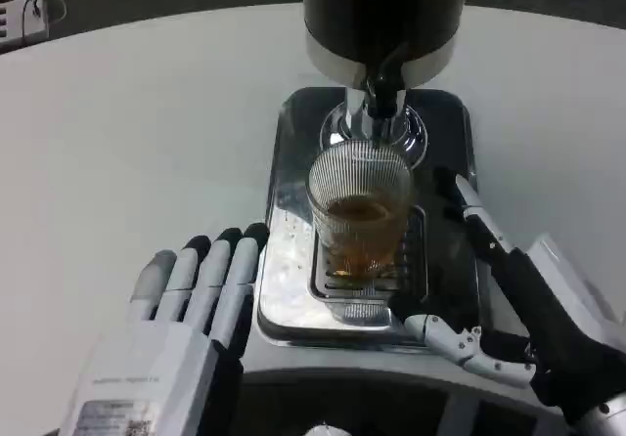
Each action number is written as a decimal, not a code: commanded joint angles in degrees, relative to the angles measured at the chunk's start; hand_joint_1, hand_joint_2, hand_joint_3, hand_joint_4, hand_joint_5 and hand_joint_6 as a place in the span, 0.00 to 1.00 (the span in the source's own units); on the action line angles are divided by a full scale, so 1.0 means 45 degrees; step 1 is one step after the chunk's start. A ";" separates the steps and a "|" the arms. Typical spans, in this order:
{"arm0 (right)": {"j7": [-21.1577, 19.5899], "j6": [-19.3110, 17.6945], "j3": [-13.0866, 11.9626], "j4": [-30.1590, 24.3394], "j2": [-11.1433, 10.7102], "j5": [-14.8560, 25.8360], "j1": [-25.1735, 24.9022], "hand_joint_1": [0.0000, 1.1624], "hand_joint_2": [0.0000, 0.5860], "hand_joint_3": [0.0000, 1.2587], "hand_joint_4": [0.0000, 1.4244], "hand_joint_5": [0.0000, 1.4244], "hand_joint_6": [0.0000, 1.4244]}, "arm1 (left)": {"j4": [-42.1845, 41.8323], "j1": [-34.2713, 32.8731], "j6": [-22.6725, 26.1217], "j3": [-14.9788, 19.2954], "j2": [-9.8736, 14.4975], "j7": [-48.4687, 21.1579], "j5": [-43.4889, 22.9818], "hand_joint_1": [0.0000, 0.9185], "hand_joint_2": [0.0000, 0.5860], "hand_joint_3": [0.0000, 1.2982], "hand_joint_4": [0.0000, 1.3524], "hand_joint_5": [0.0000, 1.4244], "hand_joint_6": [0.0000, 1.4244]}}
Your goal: Grasp the cup under the faucet to collect the drink, then remove the cup.
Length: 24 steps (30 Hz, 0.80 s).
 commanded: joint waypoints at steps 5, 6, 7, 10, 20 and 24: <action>-0.0288 -0.0147 0.0259 0.0715 0.0358 -0.0043 -0.0524 0.57 0.36 0.00 0.02 0.07 0.17 | 0.0288 0.0060 0.0126 -0.0297 -0.0064 -0.0061 0.0158 0.00 0.24 0.00 0.00 0.00 0.00; -0.0350 -0.0228 0.0290 0.0787 0.0337 -0.0133 -0.0584 0.57 0.36 0.00 0.02 0.07 0.17 | 0.0309 0.0080 0.0141 -0.0316 -0.0071 -0.0048 0.0176 0.00 0.24 0.00 0.00 0.00 0.00; -0.0398 -0.0287 0.0312 0.0833 0.0318 -0.0199 -0.0623 0.57 0.36 0.00 0.02 0.07 0.17 | 0.0358 0.0116 0.0160 -0.0355 -0.0076 -0.0059 0.0203 0.00 0.24 0.00 0.00 0.00 0.00; -0.0469 -0.0258 0.0371 0.0977 0.0364 -0.0227 -0.0866 0.58 0.34 0.00 0.02 0.06 0.17 | 0.0435 0.0160 0.0206 -0.0457 -0.0053 -0.0096 0.0302 0.00 0.25 0.00 0.00 0.00 0.00; -0.0408 0.0098 0.0364 0.2133 0.0751 0.0291 -0.1864 0.58 0.35 0.00 0.03 0.07 0.17 | 0.0211 0.0448 0.0409 -0.0507 -0.0095 -0.0068 0.0447 0.00 0.25 0.00 0.00 0.00 0.00; -0.0375 -0.0009 0.0460 0.2491 0.0746 0.0354 -0.2088 0.58 0.35 0.00 0.03 0.07 0.17 | 0.0125 0.0604 0.0461 -0.0537 -0.0162 0.0000 0.0444 0.00 0.25 0.00 0.00 0.00 0.00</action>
